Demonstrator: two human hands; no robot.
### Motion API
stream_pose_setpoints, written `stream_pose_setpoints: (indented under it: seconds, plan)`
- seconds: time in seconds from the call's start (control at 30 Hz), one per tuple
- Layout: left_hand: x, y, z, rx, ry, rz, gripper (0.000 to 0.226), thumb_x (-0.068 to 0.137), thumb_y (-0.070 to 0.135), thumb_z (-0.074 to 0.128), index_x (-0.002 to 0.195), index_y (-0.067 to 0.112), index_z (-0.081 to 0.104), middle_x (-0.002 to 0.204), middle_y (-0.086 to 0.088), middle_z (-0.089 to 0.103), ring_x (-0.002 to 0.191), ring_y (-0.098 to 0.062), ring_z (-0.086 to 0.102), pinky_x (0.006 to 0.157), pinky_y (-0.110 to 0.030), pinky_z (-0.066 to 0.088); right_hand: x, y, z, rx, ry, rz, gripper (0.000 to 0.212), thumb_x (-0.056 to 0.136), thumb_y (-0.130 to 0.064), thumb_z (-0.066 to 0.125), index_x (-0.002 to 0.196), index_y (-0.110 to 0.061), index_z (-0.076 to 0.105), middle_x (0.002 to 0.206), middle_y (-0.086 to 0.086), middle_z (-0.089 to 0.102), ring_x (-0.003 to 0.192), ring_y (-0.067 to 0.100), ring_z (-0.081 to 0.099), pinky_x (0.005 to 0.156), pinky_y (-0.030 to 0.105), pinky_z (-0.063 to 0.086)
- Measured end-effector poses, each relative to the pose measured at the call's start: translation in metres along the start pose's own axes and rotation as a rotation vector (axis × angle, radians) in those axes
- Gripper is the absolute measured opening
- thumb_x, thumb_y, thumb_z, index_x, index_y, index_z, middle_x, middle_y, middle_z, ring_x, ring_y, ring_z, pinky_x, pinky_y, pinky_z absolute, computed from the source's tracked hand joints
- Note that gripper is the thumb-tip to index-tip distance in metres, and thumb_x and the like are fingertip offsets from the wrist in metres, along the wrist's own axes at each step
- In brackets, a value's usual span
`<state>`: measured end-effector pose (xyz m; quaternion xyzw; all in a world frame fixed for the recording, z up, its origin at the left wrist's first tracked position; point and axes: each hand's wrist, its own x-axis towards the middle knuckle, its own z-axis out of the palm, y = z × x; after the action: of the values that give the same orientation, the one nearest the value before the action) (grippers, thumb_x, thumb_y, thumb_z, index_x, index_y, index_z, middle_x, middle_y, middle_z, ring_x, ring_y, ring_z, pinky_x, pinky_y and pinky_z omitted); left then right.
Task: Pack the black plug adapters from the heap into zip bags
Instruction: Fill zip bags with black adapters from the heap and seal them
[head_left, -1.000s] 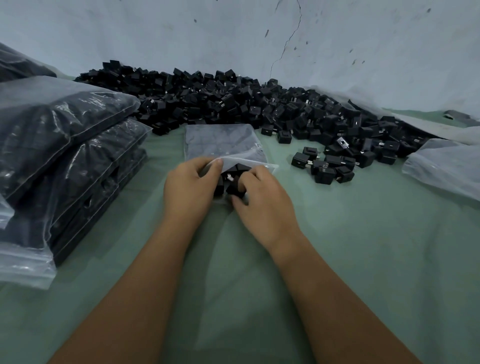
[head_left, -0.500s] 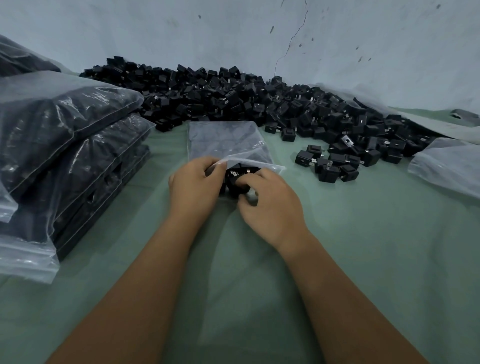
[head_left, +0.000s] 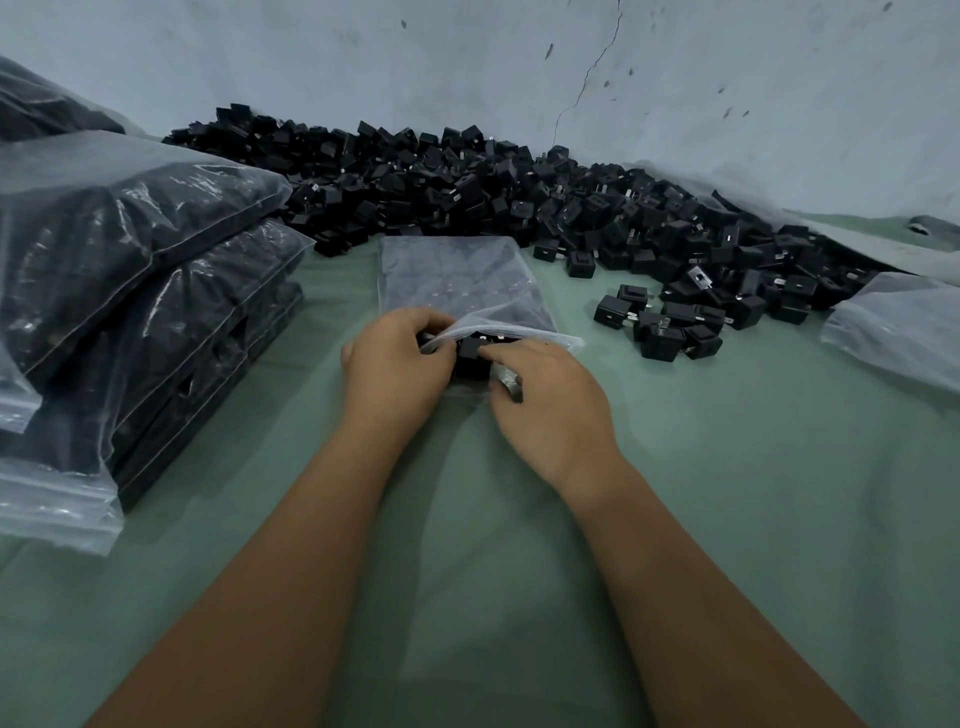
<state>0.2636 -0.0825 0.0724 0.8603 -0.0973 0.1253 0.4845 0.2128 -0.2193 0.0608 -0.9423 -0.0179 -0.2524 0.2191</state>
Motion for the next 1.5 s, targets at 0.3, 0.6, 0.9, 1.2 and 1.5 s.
stream_pose_setpoints:
  seconds: [0.3,0.6,0.9,1.2,1.5]
  plan:
    - [0.0002,-0.0013,0.0015,0.052,0.029,0.022,0.019,0.082,0.018,0.061,0.086,0.033,0.071,0.083,0.01,0.07,0.087,-0.015,0.064,0.09,-0.042,0.049,0.0023,0.0015,0.0001,0.062,-0.043,0.027,0.028,0.081,-0.017,0.054,0.102,-0.026,0.071,0.108,-0.013,0.064,0.105,0.011,0.053,0.085,0.029,0.047]
    - [0.0011,-0.0003,0.0003,-0.052,0.005,-0.06,0.02,0.083,0.023,0.057,0.089,0.031,0.074,0.079,0.011,0.072,0.084,-0.014,0.066,0.086,-0.041,0.053,0.004,0.0023,0.0015,0.027,-0.098,-0.025,0.049,0.08,-0.023,0.059,0.129,-0.028,0.056,0.13,-0.01,0.057,0.121,0.015,0.048,0.1,0.033,0.04]
    - [0.002,-0.0015,0.0003,-0.059,0.015,-0.052,0.021,0.087,0.022,0.055,0.092,0.029,0.074,0.079,0.009,0.071,0.084,-0.017,0.065,0.085,-0.041,0.053,0.0019,0.0013,-0.0001,0.101,-0.088,0.011,0.045,0.083,-0.021,0.057,0.127,-0.03,0.058,0.126,-0.01,0.059,0.117,0.013,0.049,0.1,0.032,0.041]
    - [0.0008,0.0006,-0.0001,-0.061,0.003,-0.051,0.023,0.084,0.025,0.051,0.091,0.026,0.073,0.082,0.007,0.072,0.087,-0.019,0.066,0.085,-0.043,0.052,0.0022,-0.0009,-0.0001,0.005,-0.181,-0.009,0.037,0.08,-0.032,0.057,0.117,-0.035,0.062,0.117,-0.006,0.055,0.11,0.016,0.046,0.095,0.035,0.04]
    - [0.0002,0.0009,0.0004,-0.035,0.02,-0.035,0.019,0.088,0.021,0.055,0.087,0.029,0.072,0.078,0.01,0.07,0.083,-0.015,0.065,0.085,-0.042,0.053,0.0022,-0.0036,-0.0024,0.018,-0.201,0.005,0.057,0.08,-0.031,0.054,0.135,-0.034,0.038,0.115,-0.006,0.057,0.109,0.02,0.047,0.091,0.037,0.041]
